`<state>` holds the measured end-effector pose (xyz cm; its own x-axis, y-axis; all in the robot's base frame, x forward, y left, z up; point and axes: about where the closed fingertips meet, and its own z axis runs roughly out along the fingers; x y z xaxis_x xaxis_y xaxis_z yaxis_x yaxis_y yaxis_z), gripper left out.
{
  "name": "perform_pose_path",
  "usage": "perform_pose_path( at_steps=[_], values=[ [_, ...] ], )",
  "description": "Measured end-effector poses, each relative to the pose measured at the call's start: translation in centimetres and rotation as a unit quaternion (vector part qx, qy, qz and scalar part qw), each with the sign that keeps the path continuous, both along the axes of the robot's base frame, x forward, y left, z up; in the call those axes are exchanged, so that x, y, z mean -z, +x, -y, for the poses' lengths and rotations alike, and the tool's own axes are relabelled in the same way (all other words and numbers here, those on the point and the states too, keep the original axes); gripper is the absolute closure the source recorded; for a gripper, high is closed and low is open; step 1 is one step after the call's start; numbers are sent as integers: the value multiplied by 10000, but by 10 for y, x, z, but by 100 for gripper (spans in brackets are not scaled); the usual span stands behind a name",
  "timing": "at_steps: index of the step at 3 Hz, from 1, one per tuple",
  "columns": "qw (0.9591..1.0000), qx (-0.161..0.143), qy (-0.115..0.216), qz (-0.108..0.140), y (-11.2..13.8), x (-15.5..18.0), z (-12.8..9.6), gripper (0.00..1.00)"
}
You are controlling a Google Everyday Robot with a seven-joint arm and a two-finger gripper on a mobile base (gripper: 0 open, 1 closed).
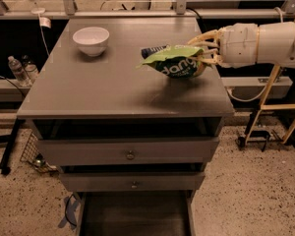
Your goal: Pick green rice chip bag from bottom drawer and place on counter
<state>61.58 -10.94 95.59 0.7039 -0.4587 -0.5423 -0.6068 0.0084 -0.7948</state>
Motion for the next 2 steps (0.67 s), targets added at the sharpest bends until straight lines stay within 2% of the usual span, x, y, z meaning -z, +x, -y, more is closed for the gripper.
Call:
perform_pose_path(
  at_steps=[1, 2],
  values=[
    [9997, 21, -13, -236, 6, 18, 2, 100],
    [9997, -11, -11, -239, 6, 18, -2, 75]
  ],
)
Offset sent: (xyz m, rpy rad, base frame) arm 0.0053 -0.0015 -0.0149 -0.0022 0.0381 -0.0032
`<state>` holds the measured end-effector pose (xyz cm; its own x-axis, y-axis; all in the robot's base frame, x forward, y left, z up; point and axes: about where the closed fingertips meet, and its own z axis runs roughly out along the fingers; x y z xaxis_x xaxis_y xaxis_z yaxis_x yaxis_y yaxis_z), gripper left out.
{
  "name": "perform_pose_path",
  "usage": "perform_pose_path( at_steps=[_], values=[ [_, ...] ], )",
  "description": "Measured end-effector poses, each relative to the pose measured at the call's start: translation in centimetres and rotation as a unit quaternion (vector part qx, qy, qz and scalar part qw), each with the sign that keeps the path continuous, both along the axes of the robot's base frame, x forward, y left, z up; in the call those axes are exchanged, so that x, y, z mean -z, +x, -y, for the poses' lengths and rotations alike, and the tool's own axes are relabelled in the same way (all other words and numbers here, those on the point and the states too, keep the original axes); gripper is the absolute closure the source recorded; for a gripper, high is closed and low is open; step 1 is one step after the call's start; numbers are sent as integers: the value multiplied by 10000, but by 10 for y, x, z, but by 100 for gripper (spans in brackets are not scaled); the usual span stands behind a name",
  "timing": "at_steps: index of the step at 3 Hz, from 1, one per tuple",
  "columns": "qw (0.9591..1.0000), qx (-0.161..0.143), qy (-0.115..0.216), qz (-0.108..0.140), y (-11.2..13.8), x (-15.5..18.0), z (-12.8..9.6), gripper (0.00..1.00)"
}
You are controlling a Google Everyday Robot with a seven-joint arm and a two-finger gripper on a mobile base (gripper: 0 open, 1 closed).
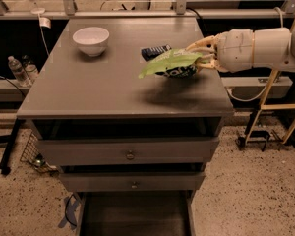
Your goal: Pick green rice chip bag from bottom drawer and place on counter
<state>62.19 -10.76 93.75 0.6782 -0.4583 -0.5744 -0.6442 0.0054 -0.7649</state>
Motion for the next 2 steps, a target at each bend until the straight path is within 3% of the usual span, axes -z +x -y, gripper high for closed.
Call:
perform_pose_path(
  at_steps=[2],
  values=[
    [10000, -45, 2, -10, 0, 1, -5, 30]
  ],
)
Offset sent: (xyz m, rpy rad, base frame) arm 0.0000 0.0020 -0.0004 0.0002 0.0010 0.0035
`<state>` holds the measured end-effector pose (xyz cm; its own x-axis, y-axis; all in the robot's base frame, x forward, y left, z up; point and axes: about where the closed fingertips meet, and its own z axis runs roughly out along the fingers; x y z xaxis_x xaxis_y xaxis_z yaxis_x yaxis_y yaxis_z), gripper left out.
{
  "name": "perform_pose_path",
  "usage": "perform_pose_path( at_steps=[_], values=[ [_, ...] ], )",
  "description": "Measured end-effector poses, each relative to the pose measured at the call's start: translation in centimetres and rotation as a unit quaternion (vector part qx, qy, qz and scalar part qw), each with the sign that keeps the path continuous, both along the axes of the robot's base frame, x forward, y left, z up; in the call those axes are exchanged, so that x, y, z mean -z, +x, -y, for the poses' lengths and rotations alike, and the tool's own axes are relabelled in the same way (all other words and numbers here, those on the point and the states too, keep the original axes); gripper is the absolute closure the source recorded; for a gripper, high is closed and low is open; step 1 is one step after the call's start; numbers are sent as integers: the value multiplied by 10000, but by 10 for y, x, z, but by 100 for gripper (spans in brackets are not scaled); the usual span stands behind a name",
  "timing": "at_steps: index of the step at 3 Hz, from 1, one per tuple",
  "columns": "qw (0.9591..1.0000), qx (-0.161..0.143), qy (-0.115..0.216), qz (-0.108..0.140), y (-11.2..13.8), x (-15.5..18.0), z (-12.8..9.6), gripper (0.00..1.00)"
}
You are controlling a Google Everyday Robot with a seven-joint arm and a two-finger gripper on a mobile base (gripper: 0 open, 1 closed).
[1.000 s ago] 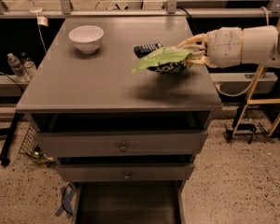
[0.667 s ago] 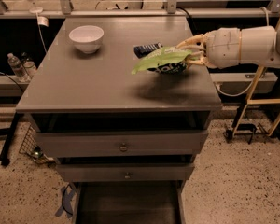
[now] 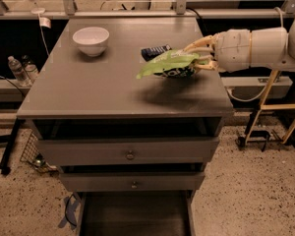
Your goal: Pick green rice chip bag from bottom drawer and place on counter
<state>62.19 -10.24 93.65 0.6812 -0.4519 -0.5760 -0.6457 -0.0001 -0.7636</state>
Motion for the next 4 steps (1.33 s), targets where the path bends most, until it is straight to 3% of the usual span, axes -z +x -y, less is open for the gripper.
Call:
perform_pose_path(
  at_steps=[1, 2, 3, 4],
  values=[
    [10000, -25, 1, -5, 0, 0, -3, 7],
    [10000, -43, 2, -8, 0, 1, -5, 0],
    [10000, -43, 2, -8, 0, 1, -5, 0],
    [9990, 92, -441, -57, -2, -2, 10, 0]
  ],
)
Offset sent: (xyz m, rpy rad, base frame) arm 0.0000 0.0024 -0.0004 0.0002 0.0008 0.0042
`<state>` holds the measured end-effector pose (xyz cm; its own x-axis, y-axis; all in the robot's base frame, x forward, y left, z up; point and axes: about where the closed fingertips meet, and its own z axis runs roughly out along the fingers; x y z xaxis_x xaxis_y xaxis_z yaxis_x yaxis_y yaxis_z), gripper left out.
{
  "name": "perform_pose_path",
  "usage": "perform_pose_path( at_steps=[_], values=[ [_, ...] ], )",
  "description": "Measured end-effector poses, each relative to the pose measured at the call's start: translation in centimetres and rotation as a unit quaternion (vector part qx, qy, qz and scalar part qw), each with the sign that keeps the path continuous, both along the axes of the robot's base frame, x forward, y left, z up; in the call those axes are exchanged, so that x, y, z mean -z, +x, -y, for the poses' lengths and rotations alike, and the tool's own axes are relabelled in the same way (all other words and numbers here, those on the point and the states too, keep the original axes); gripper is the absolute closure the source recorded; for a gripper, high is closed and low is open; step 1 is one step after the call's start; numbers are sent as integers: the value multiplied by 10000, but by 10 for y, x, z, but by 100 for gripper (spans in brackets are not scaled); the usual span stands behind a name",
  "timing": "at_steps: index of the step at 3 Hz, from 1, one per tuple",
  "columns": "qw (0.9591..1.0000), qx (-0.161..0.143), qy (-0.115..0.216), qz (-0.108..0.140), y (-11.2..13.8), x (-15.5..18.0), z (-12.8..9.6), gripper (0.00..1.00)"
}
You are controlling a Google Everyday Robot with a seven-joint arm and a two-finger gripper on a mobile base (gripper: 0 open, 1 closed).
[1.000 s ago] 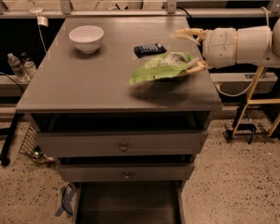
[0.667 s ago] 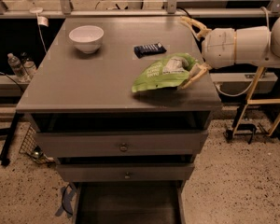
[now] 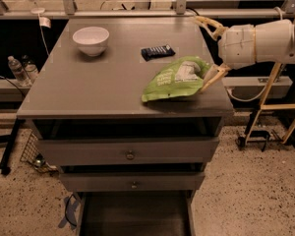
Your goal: Pick green rice chip bag from bottom drawer and place on counter
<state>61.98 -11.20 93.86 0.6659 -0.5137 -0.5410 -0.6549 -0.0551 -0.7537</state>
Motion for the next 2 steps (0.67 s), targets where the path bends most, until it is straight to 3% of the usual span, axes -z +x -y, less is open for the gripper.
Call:
perform_pose_path(
  at_steps=[1, 2],
  values=[
    [9994, 149, -273, -170, 2, 4, 17, 0],
    [9967, 575, -378, -439, 7, 19, 57, 0]
  ],
)
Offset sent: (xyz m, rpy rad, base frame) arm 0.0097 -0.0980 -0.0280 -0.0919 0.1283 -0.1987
